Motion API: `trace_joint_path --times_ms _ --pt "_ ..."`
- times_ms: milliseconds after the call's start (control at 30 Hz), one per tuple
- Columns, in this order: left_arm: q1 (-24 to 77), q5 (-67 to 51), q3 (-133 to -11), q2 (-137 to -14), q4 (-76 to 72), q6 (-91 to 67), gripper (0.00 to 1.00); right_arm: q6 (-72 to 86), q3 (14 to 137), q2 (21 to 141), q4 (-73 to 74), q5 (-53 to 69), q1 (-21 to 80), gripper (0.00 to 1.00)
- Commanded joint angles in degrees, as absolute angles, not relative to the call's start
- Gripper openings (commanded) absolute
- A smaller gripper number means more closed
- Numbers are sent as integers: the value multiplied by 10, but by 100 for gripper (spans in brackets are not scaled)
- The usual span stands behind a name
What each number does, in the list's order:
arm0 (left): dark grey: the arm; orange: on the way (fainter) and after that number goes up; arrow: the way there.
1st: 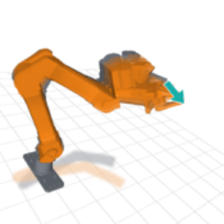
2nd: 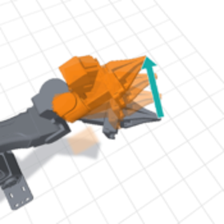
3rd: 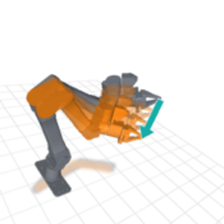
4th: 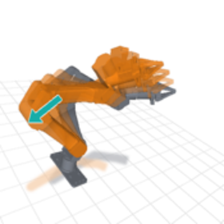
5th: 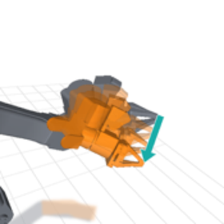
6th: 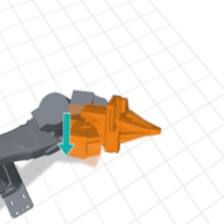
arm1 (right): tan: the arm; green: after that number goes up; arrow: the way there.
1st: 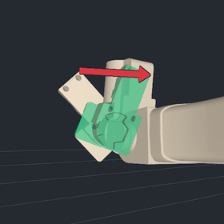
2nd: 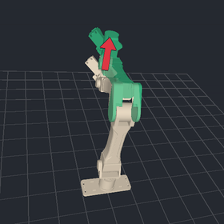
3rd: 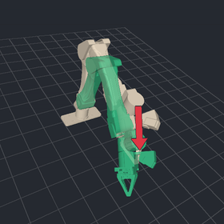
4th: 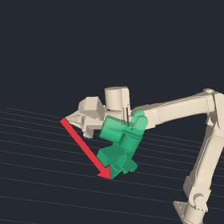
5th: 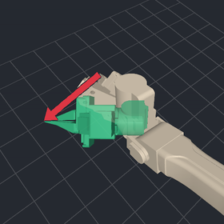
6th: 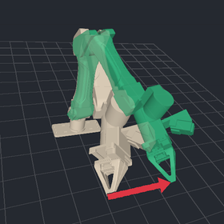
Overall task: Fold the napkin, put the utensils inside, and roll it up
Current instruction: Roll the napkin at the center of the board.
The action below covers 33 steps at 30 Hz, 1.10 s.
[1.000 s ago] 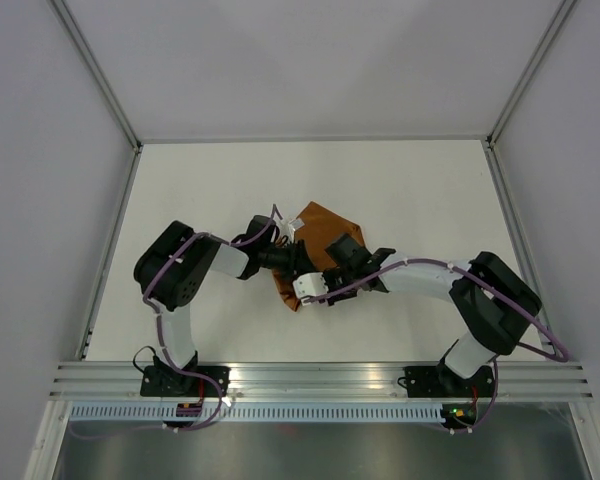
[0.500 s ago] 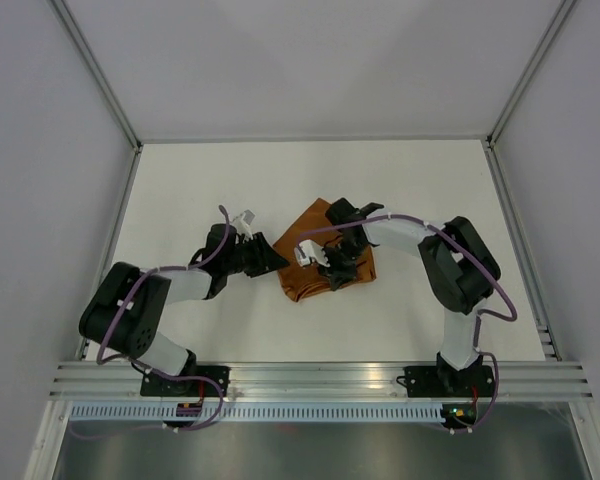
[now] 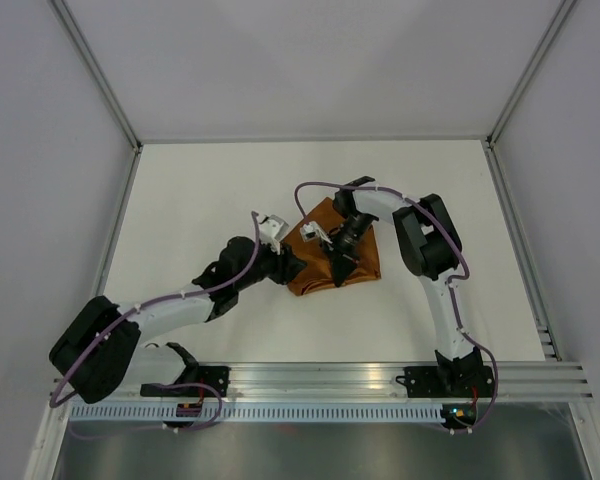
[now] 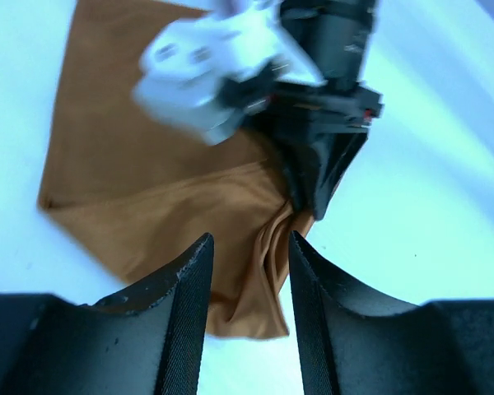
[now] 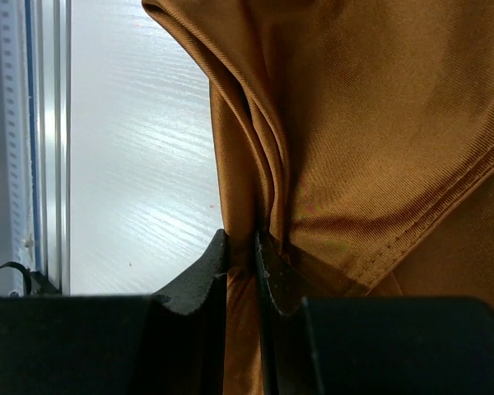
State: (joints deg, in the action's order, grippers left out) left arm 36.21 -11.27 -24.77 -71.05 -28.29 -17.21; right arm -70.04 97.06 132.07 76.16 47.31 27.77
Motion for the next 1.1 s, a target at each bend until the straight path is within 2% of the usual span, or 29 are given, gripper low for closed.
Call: trace_joint_path --times_ms 0,367,1067 --pt "432 -37 -316 -757 -242 -21 48 -753 1000 1370 811 450 273 1" --pt "528 -38 -446 -923 -154 76 51 -733 1024 1389 817 450 271 0" --pt "542 -51 -490 -1014 -147 76 48 -726 1033 1395 820 451 269 1"
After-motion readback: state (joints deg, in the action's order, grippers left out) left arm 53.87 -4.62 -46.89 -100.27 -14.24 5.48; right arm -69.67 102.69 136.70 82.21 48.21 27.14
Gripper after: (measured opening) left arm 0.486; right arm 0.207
